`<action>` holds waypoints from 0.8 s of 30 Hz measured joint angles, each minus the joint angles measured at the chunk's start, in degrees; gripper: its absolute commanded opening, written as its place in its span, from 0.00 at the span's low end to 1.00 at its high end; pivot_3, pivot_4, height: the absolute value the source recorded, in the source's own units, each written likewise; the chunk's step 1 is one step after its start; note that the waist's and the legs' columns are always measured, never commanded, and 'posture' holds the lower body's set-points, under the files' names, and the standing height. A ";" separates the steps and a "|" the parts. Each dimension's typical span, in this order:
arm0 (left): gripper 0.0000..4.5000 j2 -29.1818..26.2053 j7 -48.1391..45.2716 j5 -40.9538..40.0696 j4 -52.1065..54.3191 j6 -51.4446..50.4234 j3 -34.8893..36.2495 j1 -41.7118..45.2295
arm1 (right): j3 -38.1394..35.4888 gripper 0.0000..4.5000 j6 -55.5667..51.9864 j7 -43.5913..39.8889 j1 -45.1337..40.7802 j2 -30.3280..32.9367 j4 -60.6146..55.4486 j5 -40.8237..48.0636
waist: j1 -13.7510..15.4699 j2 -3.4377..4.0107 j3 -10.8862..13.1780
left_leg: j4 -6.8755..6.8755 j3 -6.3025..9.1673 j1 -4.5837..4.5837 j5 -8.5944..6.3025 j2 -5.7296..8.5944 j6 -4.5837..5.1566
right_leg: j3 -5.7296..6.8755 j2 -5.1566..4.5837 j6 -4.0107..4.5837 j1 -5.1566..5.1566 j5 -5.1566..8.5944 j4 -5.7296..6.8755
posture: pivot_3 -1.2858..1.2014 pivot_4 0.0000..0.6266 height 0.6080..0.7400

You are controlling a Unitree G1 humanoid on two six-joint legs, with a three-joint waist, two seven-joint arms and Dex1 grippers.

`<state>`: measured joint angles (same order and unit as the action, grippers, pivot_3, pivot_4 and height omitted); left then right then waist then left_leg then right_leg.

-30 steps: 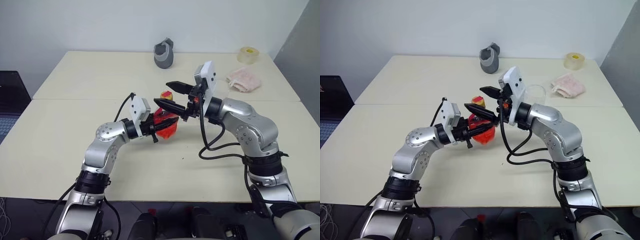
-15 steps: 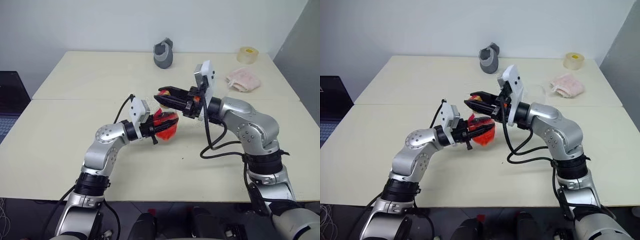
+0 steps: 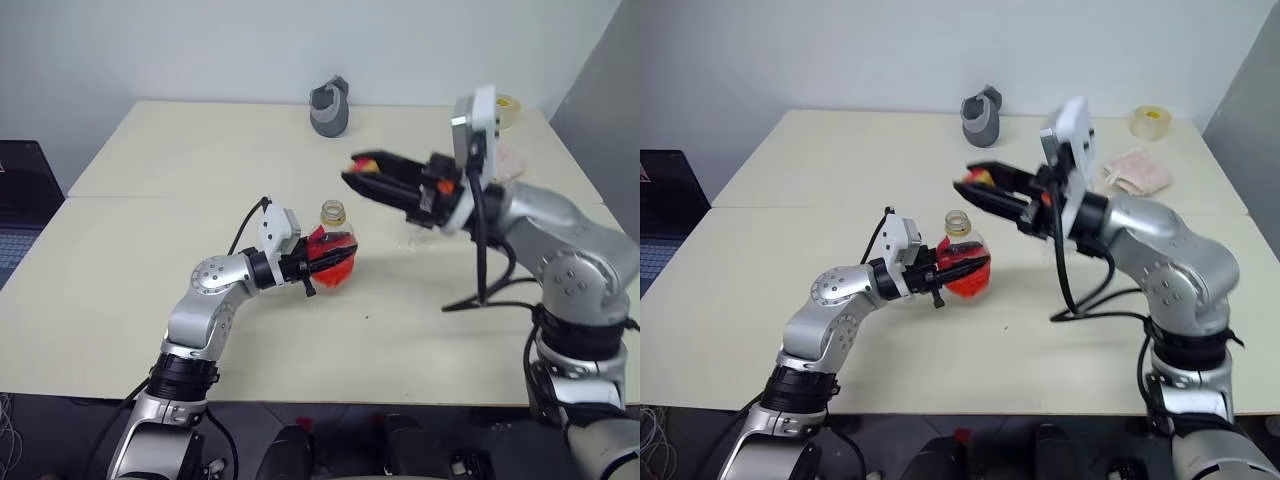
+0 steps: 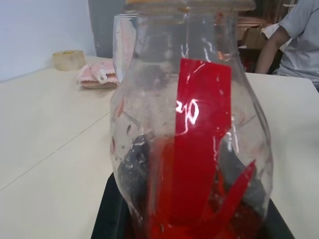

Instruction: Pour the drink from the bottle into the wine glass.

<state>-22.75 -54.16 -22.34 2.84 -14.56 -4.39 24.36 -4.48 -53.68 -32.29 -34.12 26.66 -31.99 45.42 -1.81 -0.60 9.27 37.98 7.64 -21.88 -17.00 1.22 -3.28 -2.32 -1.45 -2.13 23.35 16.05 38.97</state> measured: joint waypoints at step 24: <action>0.23 0.71 0.72 -0.20 1.56 -1.75 -0.83 0.94 | 3.83 0.85 12.42 21.04 27.03 -8.69 12.12 -28.47 | -0.05 0.00 0.00 | -0.01 -0.21 0.10 0.04 0.01 -0.06 | -0.05 0.11 -0.01 -0.05 0.01 0.02 | 0.52 0.24 1.00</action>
<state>-22.04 -53.43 -22.54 4.41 -16.31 -5.22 25.30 -0.65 -41.26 -11.25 -7.09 17.97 -19.88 16.95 -1.85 -0.60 9.26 37.97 7.43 -21.78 -16.97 1.24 -3.34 -2.37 -1.34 -2.14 23.30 16.06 38.99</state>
